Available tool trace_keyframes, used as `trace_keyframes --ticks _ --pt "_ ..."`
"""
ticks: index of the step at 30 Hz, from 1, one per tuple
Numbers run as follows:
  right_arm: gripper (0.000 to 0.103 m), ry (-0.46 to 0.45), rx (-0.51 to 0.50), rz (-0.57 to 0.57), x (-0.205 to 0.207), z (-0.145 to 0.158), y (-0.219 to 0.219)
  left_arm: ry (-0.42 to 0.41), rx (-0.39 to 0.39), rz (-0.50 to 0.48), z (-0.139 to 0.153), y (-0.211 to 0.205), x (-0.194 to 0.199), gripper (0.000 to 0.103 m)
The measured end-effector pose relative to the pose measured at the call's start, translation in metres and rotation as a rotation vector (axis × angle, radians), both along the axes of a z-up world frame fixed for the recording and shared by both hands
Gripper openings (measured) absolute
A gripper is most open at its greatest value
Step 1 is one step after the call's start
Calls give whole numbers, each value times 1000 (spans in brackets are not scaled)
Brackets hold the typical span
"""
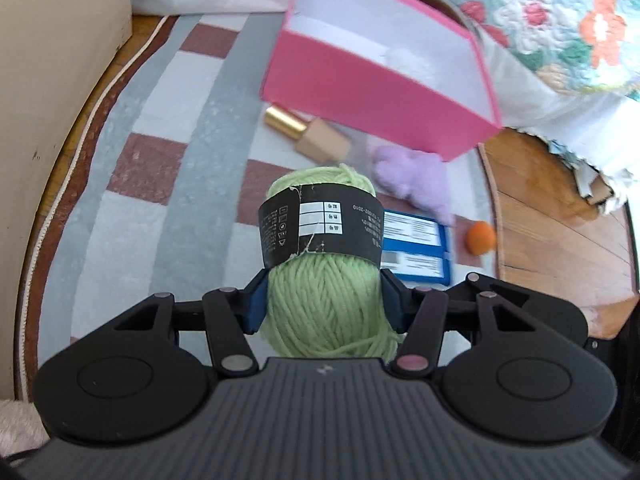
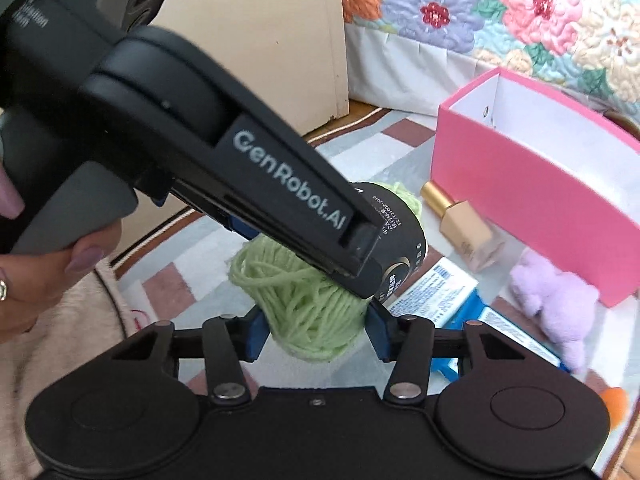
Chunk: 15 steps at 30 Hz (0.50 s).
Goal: Organize objects
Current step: 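Lift the yarn skein with the left tool into the pink box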
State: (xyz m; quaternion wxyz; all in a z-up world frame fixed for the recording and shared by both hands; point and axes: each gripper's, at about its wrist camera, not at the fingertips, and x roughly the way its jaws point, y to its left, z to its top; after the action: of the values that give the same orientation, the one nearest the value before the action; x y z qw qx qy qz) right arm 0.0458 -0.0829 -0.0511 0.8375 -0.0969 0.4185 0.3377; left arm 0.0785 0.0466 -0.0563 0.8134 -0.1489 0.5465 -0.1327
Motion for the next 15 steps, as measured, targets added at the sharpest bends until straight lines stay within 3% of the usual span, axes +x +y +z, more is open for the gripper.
trace_keyframes --ticks 6,15 --pt "55 34 59 -26 -8 49 -27 -19 -38 -49 46 -11 -6 55" --pt "56 -136 2 -68 -7 108 -46 -124 -26 -142 111 -42 19 55"
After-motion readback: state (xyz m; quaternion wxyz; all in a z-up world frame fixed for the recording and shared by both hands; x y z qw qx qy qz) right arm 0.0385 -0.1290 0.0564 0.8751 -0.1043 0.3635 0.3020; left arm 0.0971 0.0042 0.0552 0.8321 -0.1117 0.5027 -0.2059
